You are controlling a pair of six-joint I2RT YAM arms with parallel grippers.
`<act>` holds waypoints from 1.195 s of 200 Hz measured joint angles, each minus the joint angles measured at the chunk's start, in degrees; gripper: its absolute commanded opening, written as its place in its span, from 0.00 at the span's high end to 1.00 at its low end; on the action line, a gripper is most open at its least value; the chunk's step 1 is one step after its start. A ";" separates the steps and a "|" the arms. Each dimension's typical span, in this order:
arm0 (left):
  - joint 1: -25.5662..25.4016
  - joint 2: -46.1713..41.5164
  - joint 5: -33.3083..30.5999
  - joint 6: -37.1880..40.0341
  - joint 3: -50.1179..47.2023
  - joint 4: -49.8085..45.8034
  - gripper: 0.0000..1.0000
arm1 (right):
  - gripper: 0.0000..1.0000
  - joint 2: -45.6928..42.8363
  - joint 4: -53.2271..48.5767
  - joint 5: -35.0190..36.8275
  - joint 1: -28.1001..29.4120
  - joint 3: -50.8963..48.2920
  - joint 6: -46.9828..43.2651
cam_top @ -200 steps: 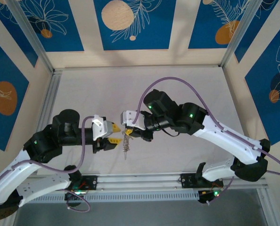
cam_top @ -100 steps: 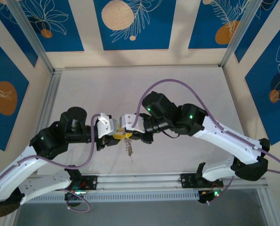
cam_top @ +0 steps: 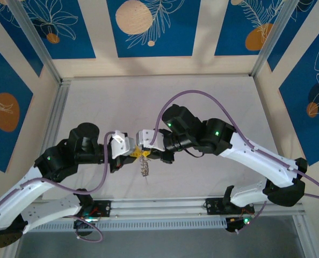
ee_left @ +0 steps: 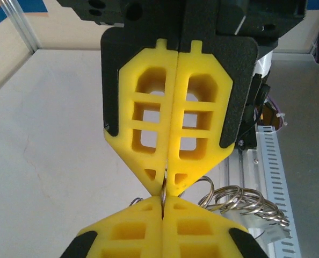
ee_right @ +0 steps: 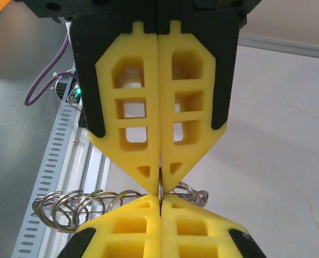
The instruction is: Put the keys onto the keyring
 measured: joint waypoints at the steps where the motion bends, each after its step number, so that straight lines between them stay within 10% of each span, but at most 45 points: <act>1: 0.00 0.00 0.02 0.00 0.00 0.00 1.00 | 1.00 0.00 0.02 0.02 0.00 -0.02 0.04; 66: 0.00 -3.89 0.20 -1.42 -2.91 3.78 1.00 | 0.75 -1.88 4.07 -3.30 -1.11 -3.89 3.56; 139: 0.00 -4.68 0.68 -2.67 -3.63 7.41 1.00 | 1.00 -4.15 6.88 -7.15 -3.48 -7.65 7.28; 239: 0.00 -10.32 1.29 -4.66 -10.21 14.82 1.00 | 1.00 -0.07 7.19 -18.84 -6.86 -7.06 11.61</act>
